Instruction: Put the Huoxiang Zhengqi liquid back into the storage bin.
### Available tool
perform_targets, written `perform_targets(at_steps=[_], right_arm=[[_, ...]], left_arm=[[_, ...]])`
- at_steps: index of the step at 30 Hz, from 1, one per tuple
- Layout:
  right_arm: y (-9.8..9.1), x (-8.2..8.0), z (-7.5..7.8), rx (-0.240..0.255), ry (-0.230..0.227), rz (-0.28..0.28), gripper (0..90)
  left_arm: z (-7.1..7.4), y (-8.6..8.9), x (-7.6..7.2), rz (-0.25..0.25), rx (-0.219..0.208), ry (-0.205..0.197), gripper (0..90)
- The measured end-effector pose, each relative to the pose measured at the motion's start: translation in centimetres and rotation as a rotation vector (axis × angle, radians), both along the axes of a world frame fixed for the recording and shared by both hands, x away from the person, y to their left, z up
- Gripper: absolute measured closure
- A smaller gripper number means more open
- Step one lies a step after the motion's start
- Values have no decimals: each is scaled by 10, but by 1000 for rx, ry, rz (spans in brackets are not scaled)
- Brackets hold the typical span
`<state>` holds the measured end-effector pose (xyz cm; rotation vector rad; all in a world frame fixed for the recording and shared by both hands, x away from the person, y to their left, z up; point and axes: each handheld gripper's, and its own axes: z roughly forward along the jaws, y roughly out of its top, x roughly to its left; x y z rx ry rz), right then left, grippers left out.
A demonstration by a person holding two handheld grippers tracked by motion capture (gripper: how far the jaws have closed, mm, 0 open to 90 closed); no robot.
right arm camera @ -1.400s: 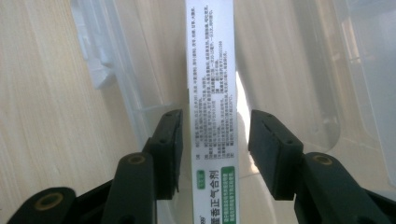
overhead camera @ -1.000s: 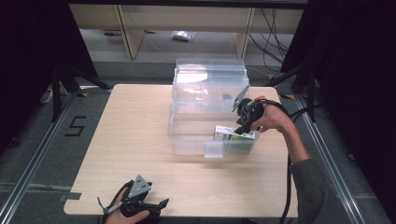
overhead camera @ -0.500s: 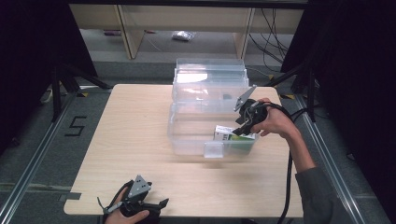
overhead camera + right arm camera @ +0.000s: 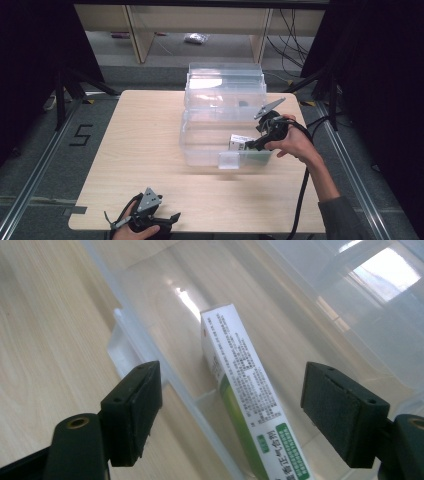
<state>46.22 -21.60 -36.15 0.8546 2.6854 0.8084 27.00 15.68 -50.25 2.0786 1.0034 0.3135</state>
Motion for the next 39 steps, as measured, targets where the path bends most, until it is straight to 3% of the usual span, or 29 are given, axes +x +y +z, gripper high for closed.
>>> perform_targets(at_steps=[3,4,5,8,10,12,14,16,17,18,19,24,26,27,28,31,32,34,39], right_arm=[[2,-3,-3,18,-11,-5,237],[2,-6,-3,17,4,-30,240],[2,-6,-3,26,-22,-16,239],[2,-8,-4,20,-38,-9,237],[2,-10,-4,25,-34,-10,238],[4,-16,-5,42,-14,-59,236],[3,-16,-5,47,-33,-43,237],[4,-20,-6,52,-17,-70,233],[4,-20,-8,60,-32,-61,232],[4,-22,-7,71,-12,-77,232],[3,-22,-8,73,-38,-42,231],[1,-27,-10,105,-64,-39,226],[0,-31,-10,120,-58,-67,221],[0,-33,-11,138,-87,-80,218],[-1,-35,-10,132,-71,-84,215],[-2,-39,-15,136,-91,-105,201],[-3,-41,-13,127,-73,-109,201],[-4,-43,-17,144,-102,-114,200],[-9,-49,-21,150,-106,-125,193]], left_arm=[[0,0,0,-1,2,-1,149],[0,0,0,-2,2,-1,148],[0,0,0,-2,1,-4,148],[0,1,0,1,3,-7,148],[0,1,0,1,3,-5,148],[0,0,0,1,0,-7,149],[0,0,0,-2,4,-7,148],[0,0,0,0,3,-8,148],[0,1,0,0,4,-6,148],[0,1,0,1,4,-10,148],[0,1,0,0,5,-5,148],[0,0,0,-2,7,-14,148],[0,1,0,-2,7,-14,148],[0,1,0,-2,7,-14,149],[0,1,0,-4,7,-14,148],[0,1,0,-5,10,-11,148],[0,1,0,-5,9,-11,148],[0,1,0,-6,8,-7,148],[-1,0,0,7,0,-16,148]])
